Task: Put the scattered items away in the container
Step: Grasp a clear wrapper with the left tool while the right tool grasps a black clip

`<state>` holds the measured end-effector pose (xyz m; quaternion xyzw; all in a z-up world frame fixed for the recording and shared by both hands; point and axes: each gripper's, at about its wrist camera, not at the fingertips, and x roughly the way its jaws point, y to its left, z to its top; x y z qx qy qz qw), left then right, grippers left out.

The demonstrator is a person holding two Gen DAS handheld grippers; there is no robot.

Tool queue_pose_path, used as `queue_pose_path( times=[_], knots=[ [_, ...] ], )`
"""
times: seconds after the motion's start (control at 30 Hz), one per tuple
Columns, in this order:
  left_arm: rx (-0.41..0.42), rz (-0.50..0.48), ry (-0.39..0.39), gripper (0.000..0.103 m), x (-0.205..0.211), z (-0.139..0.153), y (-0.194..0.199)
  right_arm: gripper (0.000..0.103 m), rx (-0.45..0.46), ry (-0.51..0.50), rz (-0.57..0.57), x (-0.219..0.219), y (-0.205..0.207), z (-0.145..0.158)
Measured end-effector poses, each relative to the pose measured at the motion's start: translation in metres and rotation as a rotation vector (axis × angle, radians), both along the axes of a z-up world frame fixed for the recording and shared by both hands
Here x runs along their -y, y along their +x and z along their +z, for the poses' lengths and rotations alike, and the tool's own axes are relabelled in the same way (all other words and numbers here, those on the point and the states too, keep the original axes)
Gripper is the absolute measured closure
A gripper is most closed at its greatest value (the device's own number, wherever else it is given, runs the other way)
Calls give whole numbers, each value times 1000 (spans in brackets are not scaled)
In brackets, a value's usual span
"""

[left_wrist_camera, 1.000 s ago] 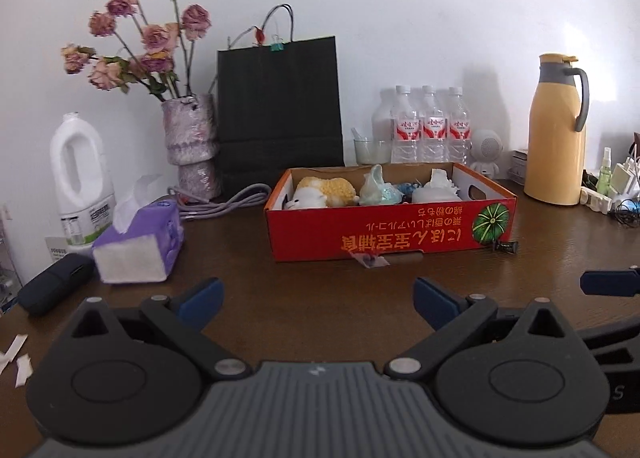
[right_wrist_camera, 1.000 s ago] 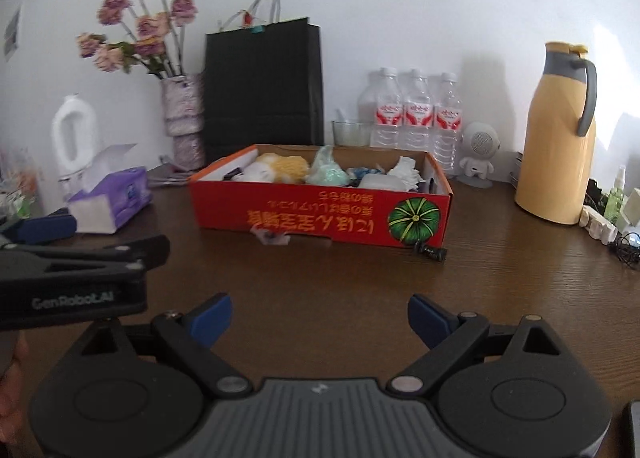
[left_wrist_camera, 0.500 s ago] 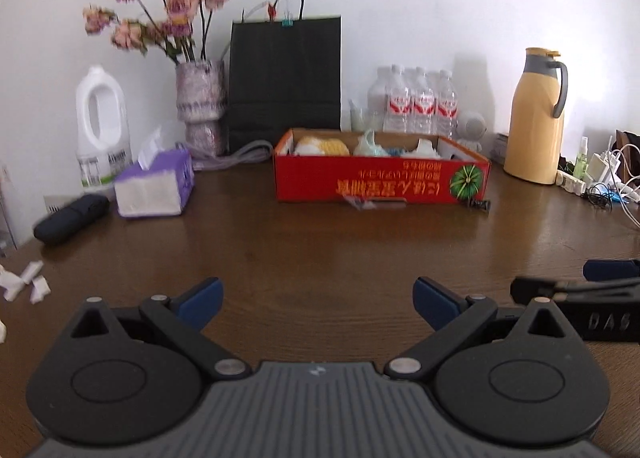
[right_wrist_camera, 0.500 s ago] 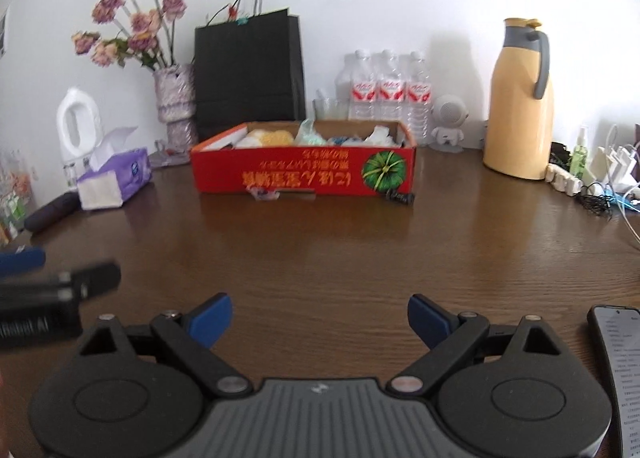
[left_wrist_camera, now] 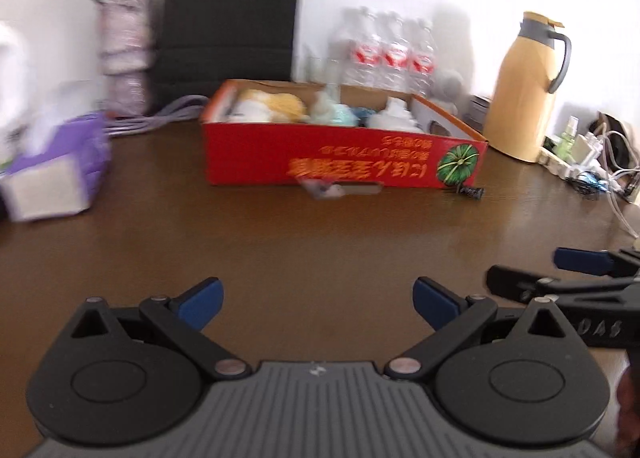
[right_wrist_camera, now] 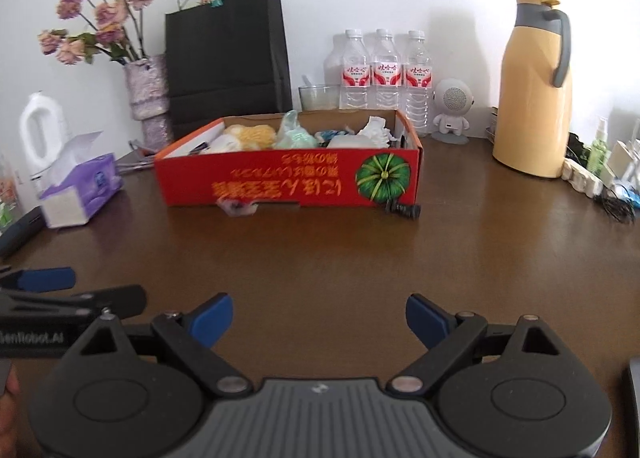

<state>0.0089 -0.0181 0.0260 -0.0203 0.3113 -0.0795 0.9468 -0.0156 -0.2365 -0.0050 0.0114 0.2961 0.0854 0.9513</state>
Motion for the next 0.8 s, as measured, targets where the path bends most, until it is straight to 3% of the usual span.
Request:
queue_pose_path(
  times=[0.1, 0.27, 0.4, 0.5, 0.53, 0.63, 0.7, 0.8],
  knots=[
    [-5, -11, 47, 2, 6, -1, 46, 18, -9, 12, -23, 1, 33, -1],
    [-35, 0, 38, 14, 7, -9, 109, 20, 4, -9, -58, 8, 74, -1],
    [-44, -33, 25, 19, 13, -15, 132, 22, 2, -47, -121, 21, 109, -5],
    [-43, -20, 75, 23, 22, -22, 137, 35, -16, -40, -150, 30, 135, -11],
    [-46, -16, 83, 27, 23, -25, 138, 44, -27, -28, -155, 32, 143, -14],
    [-29, 5, 102, 42, 23, -28, 137, 51, -57, -5, -168, 37, 158, -22],
    [-17, 23, 98, 62, 20, -29, 135, 55, -64, -4, -163, 37, 161, -27],
    [-11, 58, 70, 75, 13, -29, 134, 75, -46, -53, -155, 29, 157, -30]
  ],
)
